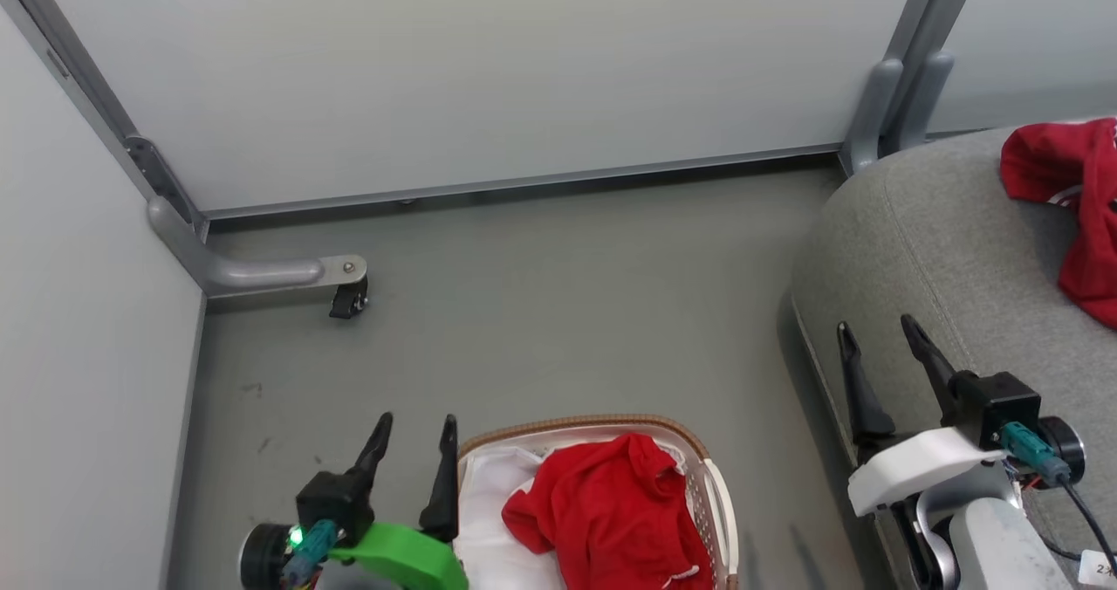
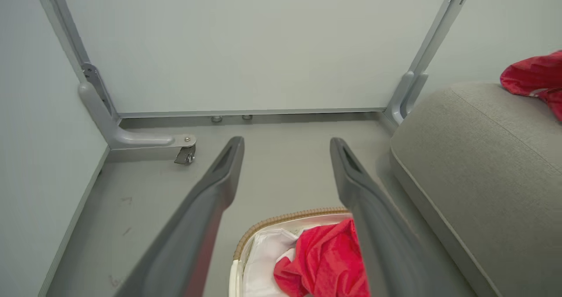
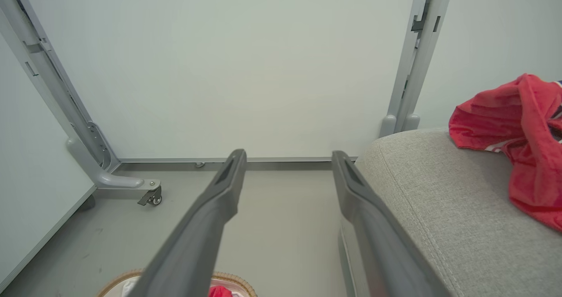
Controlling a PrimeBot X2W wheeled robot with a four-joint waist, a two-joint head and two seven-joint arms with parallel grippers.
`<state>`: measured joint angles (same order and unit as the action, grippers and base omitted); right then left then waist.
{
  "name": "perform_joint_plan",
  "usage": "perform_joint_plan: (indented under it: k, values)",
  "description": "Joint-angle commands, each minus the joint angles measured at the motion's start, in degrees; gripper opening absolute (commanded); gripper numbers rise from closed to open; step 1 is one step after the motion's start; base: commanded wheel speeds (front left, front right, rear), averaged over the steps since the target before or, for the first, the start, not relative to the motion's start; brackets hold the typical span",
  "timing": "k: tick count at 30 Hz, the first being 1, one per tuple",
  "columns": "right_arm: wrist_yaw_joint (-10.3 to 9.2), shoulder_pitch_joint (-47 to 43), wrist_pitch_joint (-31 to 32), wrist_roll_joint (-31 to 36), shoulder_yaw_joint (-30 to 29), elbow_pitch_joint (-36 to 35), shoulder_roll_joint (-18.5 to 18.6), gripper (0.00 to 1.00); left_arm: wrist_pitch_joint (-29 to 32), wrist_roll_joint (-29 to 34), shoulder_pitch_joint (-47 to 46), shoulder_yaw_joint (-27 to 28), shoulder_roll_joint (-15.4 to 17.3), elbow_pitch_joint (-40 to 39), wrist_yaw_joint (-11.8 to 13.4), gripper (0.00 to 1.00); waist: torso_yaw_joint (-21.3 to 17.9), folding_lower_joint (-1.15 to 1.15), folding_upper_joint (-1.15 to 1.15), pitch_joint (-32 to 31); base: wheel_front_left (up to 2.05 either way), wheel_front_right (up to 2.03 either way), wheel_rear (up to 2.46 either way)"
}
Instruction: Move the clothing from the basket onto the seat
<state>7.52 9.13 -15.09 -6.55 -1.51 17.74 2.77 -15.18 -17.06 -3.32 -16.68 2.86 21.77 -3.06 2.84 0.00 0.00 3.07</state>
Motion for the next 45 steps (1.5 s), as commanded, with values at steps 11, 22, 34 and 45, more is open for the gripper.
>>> perform_joint_plan:
  k: [11, 22, 34, 45]
  values:
    - [-0.06, 8.91, -0.11, 1.49, -3.42, -2.61, 0.20, 1.00, 0.13, -2.67, -17.35, -16.03, 0.16, 16.12, -1.59, 1.00, -5.14, 0.00, 0.00, 16.46, 0.00, 0.00, 0.00]
    - [-0.06, 17.73, -0.11, -0.60, -0.66, -5.24, 0.18, 1.00, 2.92, -7.06, -30.81, -28.44, 0.19, 30.62, -1.61, 1.00, -10.86, 0.00, 0.00, 31.30, 0.00, 0.00, 0.00]
    - [-0.06, 24.98, -0.11, -2.93, 3.32, -8.74, 0.17, 1.00, 2.32, -9.48, -38.44, -33.02, 0.23, 38.94, -1.04, 1.00, -15.74, 0.00, 0.00, 42.36, 0.00, 0.00, 0.00]
    - [-0.06, 26.99, -0.11, -3.79, 4.58, -10.37, 0.18, 1.00, 2.45, -12.87, -42.64, -32.48, 0.20, 46.08, 0.50, 1.00, -17.71, 0.00, 0.00, 46.87, 0.00, 0.00, 0.00]
